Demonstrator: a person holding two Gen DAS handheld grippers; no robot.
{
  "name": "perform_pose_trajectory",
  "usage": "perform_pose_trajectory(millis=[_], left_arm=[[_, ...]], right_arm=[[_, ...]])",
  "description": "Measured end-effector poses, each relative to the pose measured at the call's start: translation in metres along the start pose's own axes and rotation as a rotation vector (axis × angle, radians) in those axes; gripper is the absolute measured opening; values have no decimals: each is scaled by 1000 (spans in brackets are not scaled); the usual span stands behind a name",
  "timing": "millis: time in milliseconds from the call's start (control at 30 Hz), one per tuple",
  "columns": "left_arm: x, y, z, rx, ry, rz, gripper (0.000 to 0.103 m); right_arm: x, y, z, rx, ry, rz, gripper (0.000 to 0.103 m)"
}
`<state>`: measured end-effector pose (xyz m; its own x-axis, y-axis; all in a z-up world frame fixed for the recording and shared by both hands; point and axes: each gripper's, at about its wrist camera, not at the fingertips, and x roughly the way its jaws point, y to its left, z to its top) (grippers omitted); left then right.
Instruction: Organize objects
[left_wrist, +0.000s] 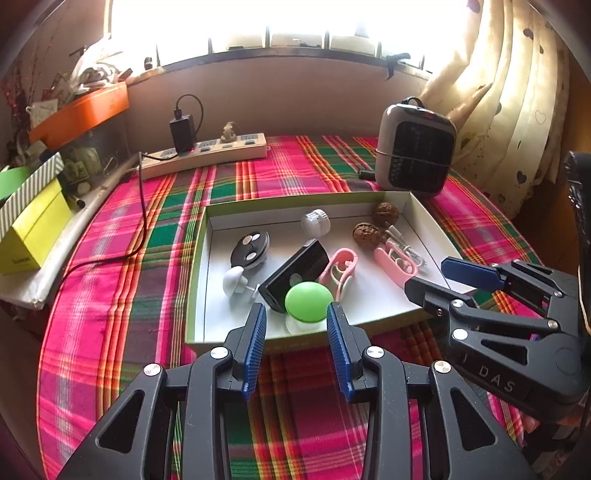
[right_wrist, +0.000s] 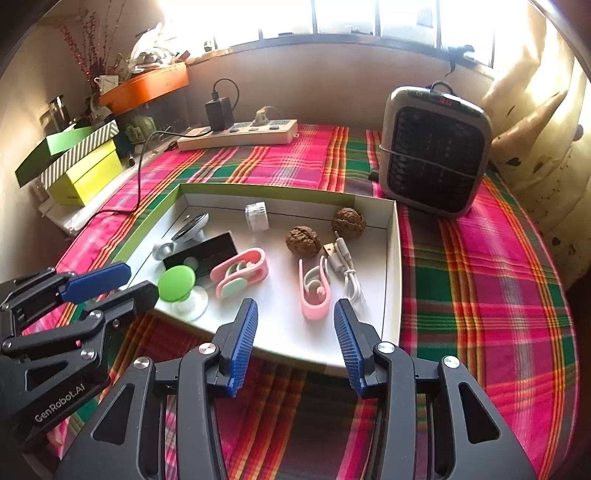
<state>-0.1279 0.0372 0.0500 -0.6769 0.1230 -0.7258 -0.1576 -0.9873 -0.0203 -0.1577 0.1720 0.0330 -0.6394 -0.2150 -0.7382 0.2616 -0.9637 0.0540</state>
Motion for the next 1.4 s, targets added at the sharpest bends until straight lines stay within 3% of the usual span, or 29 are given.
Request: perform_pose_trajectory(millis=[400, 700, 833, 1400], left_arm=[[-18, -2, -21, -13, -7, 25, 32], [-18, 2, -45, -28, 29, 45, 32], [-18, 2, -53, -26, 37, 61, 32], [-15, 4, -80, -53, 77, 72, 34]], right_arm=[[-25, 15, -18, -16, -44, -27, 46], [-27, 21, -37, 3, -9, -39, 46], [-25, 21, -47, 9, 8, -46, 51], [-26, 18, -77, 37, 59, -65, 52]])
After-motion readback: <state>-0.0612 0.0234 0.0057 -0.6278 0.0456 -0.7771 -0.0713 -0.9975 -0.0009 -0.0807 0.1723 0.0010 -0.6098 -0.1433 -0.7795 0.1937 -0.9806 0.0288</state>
